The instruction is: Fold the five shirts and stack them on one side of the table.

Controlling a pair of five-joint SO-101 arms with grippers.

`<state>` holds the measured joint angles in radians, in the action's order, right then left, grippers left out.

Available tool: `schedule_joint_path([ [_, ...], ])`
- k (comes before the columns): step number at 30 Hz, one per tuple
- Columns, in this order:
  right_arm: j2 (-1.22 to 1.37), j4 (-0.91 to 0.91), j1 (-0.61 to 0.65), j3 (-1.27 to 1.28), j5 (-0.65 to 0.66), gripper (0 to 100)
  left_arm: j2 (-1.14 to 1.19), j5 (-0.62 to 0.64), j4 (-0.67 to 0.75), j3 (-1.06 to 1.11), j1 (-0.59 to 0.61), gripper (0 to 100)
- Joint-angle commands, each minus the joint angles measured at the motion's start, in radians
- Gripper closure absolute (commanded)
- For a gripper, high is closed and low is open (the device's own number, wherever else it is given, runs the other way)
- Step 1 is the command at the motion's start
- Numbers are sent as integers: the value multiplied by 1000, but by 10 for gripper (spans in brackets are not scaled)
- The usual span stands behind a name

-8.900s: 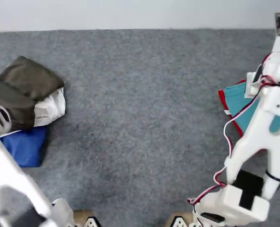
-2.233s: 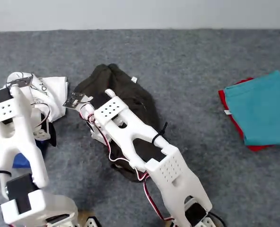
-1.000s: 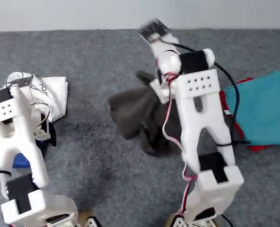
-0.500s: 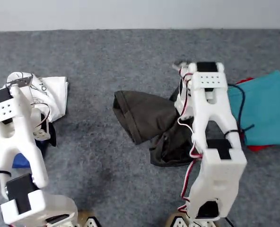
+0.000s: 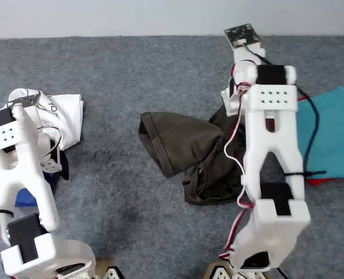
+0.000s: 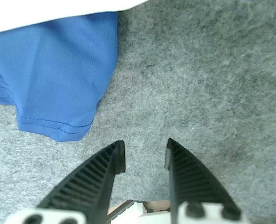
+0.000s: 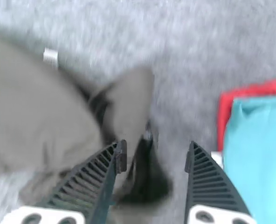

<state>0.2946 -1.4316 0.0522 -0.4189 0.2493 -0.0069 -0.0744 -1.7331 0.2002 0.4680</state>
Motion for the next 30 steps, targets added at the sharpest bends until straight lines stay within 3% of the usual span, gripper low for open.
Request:
schedule_joint_path([
  [1,85,119,-22,-41,-11,786,-3,-5,-20,18,-5,848],
  [10,295,265,-24,-143,-11,786,-3,-5,-18,25,-5,848],
  [23,591,94,36,-442,-5,796,-3,-5,-18,25,-5,848],
  [30,628,-27,35,-548,0,991,-3,-5,-18,25,-5,848],
])
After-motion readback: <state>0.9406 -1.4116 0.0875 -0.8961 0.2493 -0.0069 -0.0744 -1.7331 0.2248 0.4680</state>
